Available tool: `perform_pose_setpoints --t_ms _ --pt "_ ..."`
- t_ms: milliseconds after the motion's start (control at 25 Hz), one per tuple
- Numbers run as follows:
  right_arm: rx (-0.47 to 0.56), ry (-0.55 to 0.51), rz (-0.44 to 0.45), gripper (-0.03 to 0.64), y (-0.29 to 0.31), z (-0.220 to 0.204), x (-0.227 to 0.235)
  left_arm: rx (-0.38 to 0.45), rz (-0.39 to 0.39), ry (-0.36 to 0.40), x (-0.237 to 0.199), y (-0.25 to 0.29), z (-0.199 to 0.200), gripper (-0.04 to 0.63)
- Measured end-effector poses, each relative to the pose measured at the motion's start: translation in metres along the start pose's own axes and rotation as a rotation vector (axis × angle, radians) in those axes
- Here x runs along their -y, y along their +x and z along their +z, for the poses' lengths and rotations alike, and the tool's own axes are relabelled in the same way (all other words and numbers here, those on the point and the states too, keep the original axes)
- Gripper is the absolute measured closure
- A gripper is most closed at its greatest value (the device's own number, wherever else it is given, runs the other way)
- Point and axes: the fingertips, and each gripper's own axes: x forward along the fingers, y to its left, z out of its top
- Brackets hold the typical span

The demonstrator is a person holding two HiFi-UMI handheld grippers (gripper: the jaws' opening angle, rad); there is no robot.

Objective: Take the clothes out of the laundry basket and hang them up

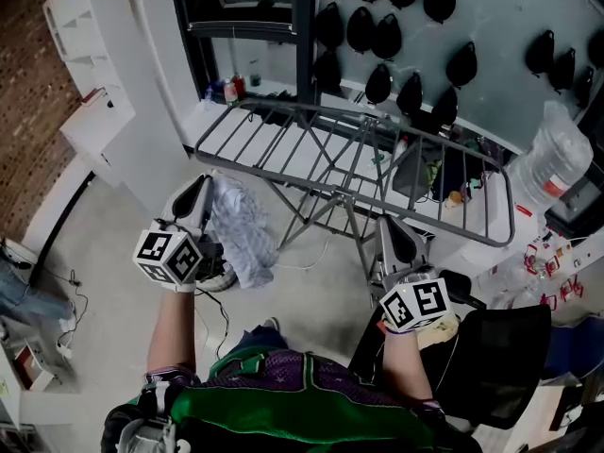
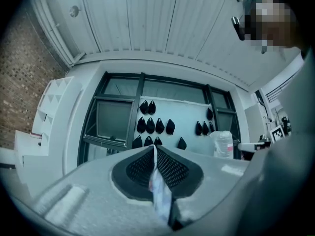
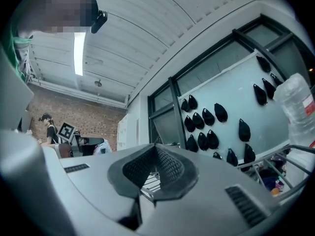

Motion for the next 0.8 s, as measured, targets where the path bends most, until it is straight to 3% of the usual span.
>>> perform_pose_setpoints --t_ms 320,800 --pt "0.008 -0.005 -0.048 0.617 0.035 -0.006 0.027 0.032 -0.072 -0.003 -0.004 0.056 0.006 0.566" --pt "0.042 -0.063 -0.076 0.617 0.147 0.017 0.046 0.063 -0.174 -0.015 -0.060 0.166 0.029 0.566"
